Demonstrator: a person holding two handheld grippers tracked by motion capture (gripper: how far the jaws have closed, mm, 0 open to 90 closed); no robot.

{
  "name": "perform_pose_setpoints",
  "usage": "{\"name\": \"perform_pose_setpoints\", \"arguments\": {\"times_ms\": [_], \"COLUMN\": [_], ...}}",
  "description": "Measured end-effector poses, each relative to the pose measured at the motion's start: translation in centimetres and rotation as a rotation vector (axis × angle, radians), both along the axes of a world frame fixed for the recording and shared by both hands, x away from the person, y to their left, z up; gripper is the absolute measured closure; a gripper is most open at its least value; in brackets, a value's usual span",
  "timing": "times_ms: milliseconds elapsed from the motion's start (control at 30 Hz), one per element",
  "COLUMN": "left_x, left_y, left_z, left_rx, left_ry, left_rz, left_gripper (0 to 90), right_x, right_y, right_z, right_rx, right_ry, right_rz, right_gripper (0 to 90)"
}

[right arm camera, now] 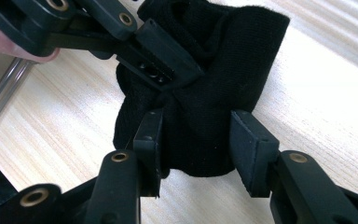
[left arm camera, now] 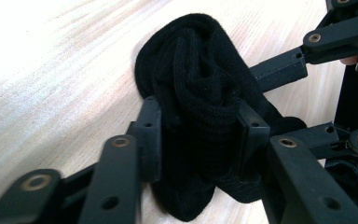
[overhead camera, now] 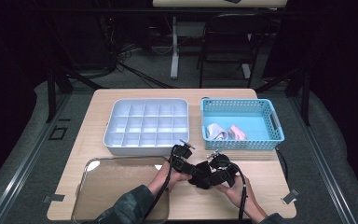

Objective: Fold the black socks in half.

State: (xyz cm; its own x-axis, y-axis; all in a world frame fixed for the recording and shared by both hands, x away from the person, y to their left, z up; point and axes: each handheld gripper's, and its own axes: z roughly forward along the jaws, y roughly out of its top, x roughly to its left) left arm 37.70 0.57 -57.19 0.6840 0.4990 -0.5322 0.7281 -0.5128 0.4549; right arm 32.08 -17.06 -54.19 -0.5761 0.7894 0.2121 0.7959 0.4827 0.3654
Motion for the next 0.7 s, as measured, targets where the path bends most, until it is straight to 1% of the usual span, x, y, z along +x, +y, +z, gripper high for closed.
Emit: {"name": "perform_pose_setpoints", "arguments": {"times_ms": [33, 67, 100, 133, 233, 267, 300, 333, 367, 467, 500, 533, 567, 600, 633, 700], "left_x": [0.0, -0.1, -0.1, -0.2, -0.2, -0.2, -0.3, -0.3, -0.3, -0.4, -0.4, -0.5, -0.5, -0.6, -0.7, -0.8], "left_y": [0.0, 0.1, 0.1, 0.0, 0.0, 0.0, 0.0, 0.0, 0.0, 0.0, 0.1, 0.0, 0.0, 0.0, 0.0, 0.1], "left_z": [-0.1, -0.1, -0.1, 0.0, 0.0, 0.0, 0.0, 0.1, 0.1, 0.2, 0.3, 0.4, 0.5, 0.7, 0.8, 1.0], "left_rx": [-0.005, -0.01, -0.007, -0.009, -0.011, -0.014, -0.018, -0.019, -0.018, -0.025, -0.021, -0.022, -0.014, -0.015, -0.009, -0.008], "left_ry": [-0.003, -0.01, -0.019, -0.025, -0.042, -0.043, -0.045, -0.047, -0.052, -0.06, -0.07, -0.07, -0.081, -0.089, -0.104, -0.12], "left_rz": [0.0, -0.002, -0.004, 0.0, -0.006, -0.006, -0.008, -0.009, -0.009, -0.009, -0.017, -0.009, -0.014, -0.015, -0.013, -0.017], "left_gripper": [63.9, 65.1, 66.0, 66.9, 68.2, 68.4, 68.6, 68.6, 68.6, 68.6, 68.6, 68.6, 68.6, 68.6, 68.5, 68.5], "right_x": [0.0, 0.1, 0.1, 0.1, 0.2, 0.4, 0.4, 0.4, 0.3, 0.4, 0.3, 0.4, 0.4, 0.4, 0.4, 0.4], "right_y": [0.0, -0.1, 0.0, -0.1, -0.3, -0.5, -0.6, -0.8, -0.9, -1.6, -1.8, -2.1, -2.3, -2.6, -2.7, -3.0], "right_z": [0.0, 0.0, 0.0, 0.0, 0.0, 0.2, 0.3, 0.3, 0.4, 0.8, 0.9, 1.1, 1.2, 1.2, 1.3, 1.3], "right_rx": [0.004, -0.001, 0.017, 0.001, 0.024, 0.018, 0.019, 0.023, 0.036, 0.06, 0.087, 0.078, 0.092, 0.087, 0.097, 0.094], "right_ry": [-0.004, 0.002, 0.006, 0.006, 0.014, 0.017, 0.024, 0.023, 0.023, 0.008, 0.002, -0.006, -0.013, -0.013, -0.011, -0.022], "right_rz": [0.001, 0.006, 0.002, 0.007, 0.002, 0.021, 0.022, 0.031, 0.021, 0.026, 0.012, 0.019, 0.011, 0.016, 0.015, 0.017], "right_gripper": [57.2, 57.2, 57.1, 57.0, 54.8, 53.7, 52.4, 50.4, 47.9, 41.8, 39.8, 37.7, 35.7, 33.9, 31.6, 27.9]}}
